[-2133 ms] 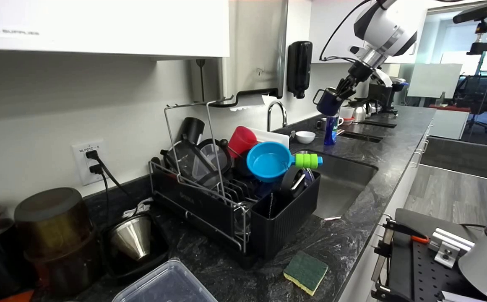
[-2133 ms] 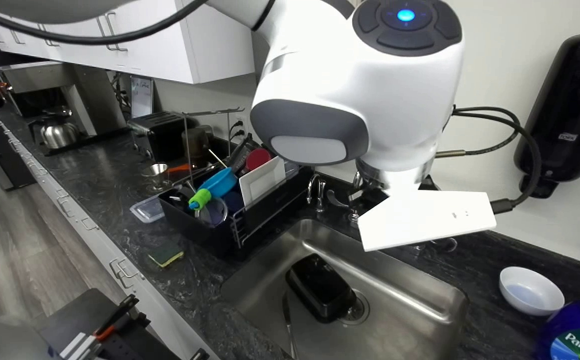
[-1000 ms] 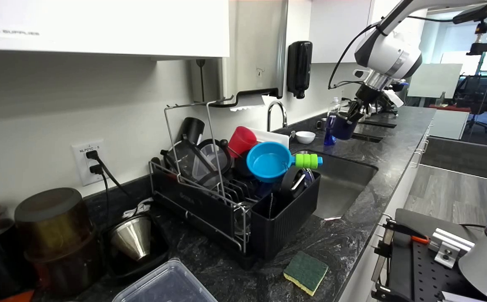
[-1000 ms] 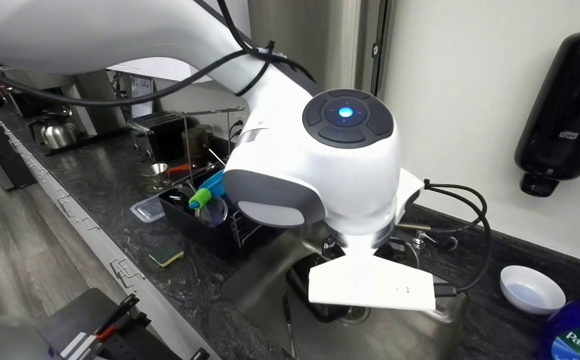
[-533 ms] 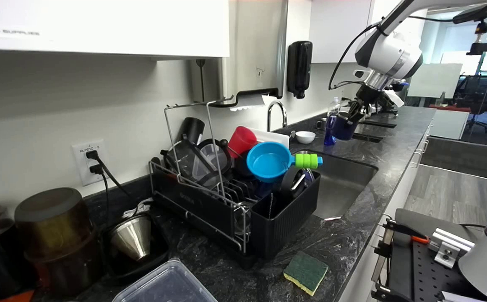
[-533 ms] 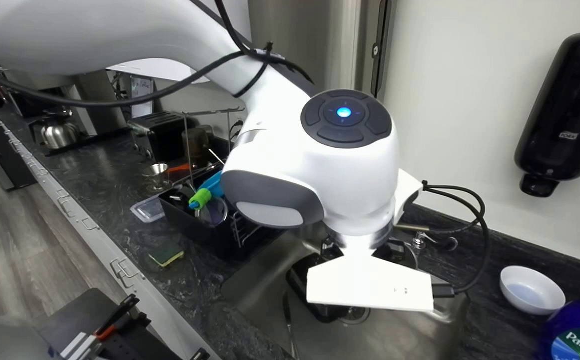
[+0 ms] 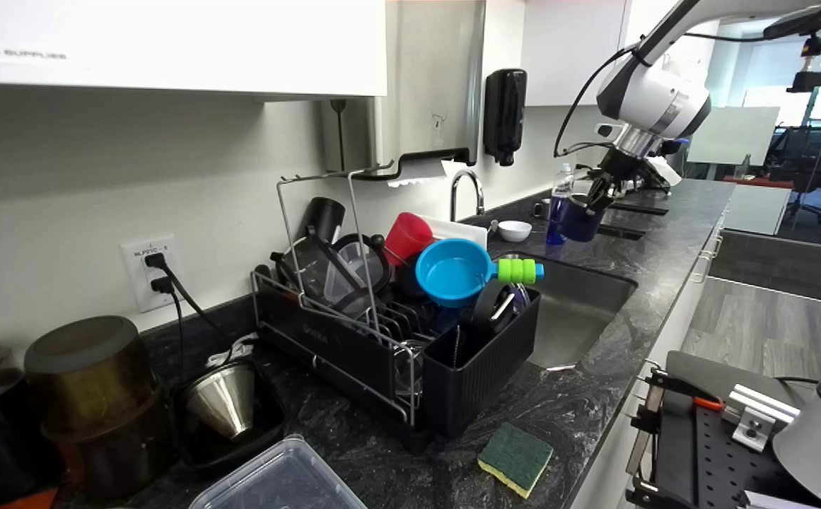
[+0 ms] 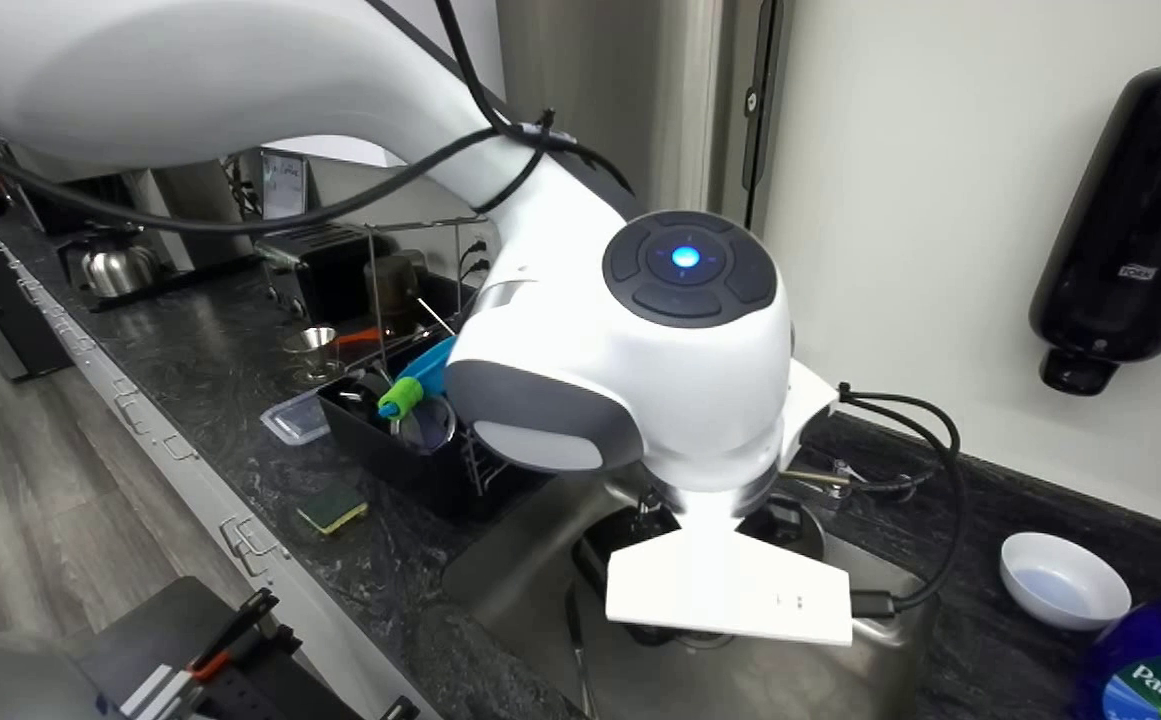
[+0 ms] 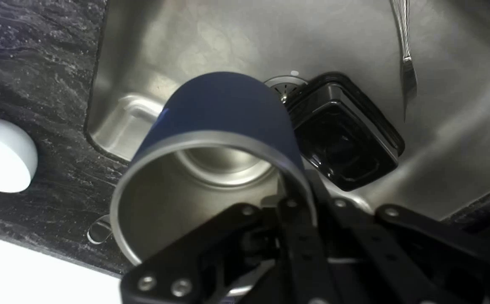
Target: Pick up the blue cup from the dish rack and put it in the sink.
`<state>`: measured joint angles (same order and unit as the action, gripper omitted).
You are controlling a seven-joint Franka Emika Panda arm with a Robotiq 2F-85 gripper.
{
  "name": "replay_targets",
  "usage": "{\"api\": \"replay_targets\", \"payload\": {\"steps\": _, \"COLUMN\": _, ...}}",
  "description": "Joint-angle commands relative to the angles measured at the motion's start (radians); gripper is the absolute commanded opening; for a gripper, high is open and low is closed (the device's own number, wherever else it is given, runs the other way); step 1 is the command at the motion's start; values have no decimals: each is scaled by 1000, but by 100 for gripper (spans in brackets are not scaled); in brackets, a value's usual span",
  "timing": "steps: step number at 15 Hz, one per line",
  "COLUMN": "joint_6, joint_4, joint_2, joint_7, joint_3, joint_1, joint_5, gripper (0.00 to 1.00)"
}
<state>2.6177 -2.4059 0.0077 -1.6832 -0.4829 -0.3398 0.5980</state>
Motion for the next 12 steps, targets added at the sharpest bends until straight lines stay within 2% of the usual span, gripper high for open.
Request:
{"api": "replay_targets", "payload": {"steps": 1, "joint_6": 101, "joint_4": -10, "joint_2": 71, "joint_7": -43, "joint_3": 12, "joint_1": 10, "joint_5": 102, "gripper": 2}}
{"api": "replay_targets", "payload": {"steps": 8, "joint_6": 285, "joint_4": 31, "joint_2": 251, "joint_7": -160, "joint_3": 90, "joint_1": 5, "joint_5": 378, "gripper": 2}}
{"api": "replay_targets", "payload": {"steps": 12, "joint_6": 382, "joint_4": 78, "joint_2": 378, "joint_7": -158, "joint_3": 131, "joint_1": 8, "joint_5": 429, "gripper": 2}}
